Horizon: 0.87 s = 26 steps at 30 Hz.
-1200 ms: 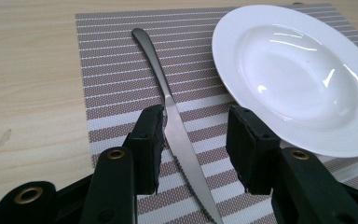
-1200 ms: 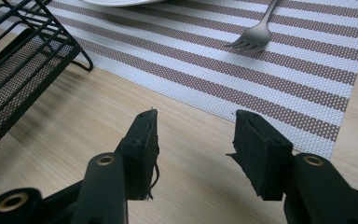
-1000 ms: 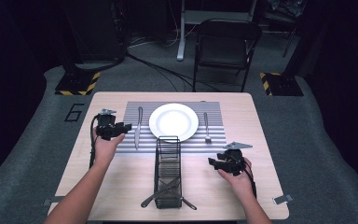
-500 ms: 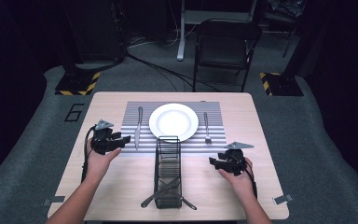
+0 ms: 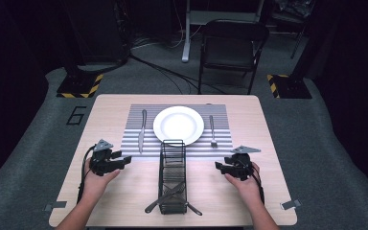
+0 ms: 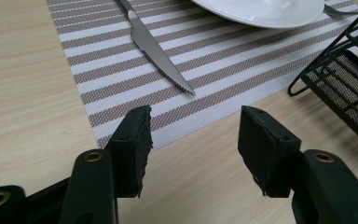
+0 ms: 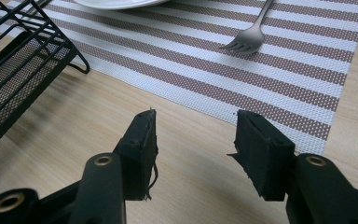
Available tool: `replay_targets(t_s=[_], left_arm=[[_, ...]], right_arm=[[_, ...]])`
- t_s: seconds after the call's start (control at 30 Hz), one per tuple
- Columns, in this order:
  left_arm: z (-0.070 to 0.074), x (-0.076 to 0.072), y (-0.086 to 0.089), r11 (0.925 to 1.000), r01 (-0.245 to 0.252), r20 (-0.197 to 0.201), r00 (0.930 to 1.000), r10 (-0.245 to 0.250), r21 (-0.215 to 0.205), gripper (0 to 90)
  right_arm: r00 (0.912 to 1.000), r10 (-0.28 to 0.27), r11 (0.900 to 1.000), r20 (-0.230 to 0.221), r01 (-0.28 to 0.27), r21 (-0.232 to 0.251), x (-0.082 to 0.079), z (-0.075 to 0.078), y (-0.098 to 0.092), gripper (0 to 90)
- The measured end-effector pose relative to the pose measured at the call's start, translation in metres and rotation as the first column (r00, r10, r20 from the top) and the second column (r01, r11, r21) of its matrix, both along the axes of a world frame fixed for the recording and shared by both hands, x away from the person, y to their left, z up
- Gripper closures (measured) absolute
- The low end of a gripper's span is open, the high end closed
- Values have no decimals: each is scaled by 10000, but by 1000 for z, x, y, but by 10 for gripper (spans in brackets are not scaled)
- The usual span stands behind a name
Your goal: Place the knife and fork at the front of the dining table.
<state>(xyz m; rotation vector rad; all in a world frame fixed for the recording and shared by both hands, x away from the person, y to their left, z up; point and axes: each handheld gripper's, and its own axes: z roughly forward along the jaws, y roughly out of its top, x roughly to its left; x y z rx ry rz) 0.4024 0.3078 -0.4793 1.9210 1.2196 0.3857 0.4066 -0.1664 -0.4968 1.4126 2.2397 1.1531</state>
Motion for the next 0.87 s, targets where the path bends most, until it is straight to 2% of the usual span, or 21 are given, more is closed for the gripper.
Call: replay_targets(t_s=[0.13, 0.17, 0.27, 0.37, 0.47, 0.5, 0.67, 0.7, 0.87], left_arm=[[-6, -7, 6, 9998, -128, 24, 9999, 128, -127, 434], [-9, -9, 9, 9999, -142, 54, 9999, 143, -21, 434], [-11, -11, 12, 9999, -112, -5, 9999, 112, -53, 429], [-21, -13, 16, 9992, -347, 113, 9993, 349, -199, 419], [-26, -12, 18, 9986, -527, 60, 9986, 528, -103, 397], [-29, -11, 19, 9982, -596, 74, 9982, 595, 101, 392], [-35, -9, 23, 9963, -838, -61, 9965, 839, 188, 388], [-37, -8, 26, 9951, -925, -89, 9956, 928, 346, 388], [-38, -6, 32, 9932, -1139, -218, 9932, 1144, 230, 387]], right_arm=[[10000, -63, 10000, 47, 62, 46, 0, -1, -1, 475], [10000, -62, 10000, 39, 62, 26, 1, -1, -1, 474], [9999, -91, 10000, -65, 91, 21, 1, -2, -1, 474], [10000, -14, 10000, -48, 14, -45, 2, -3, -1, 474], [10000, -15, 10000, -80, 14, -74, 2, -4, -1, 474], [9999, -7, 10000, -109, 6, -69, 2, -5, 0, 474], [9999, -18, 10000, -120, 18, -35, 2, -4, 0, 471], [9999, -35, 10000, -136, 35, -22, 2, -5, 0, 469], [9997, -175, 9998, -146, 175, 4, 3, -7, -3, 430]])
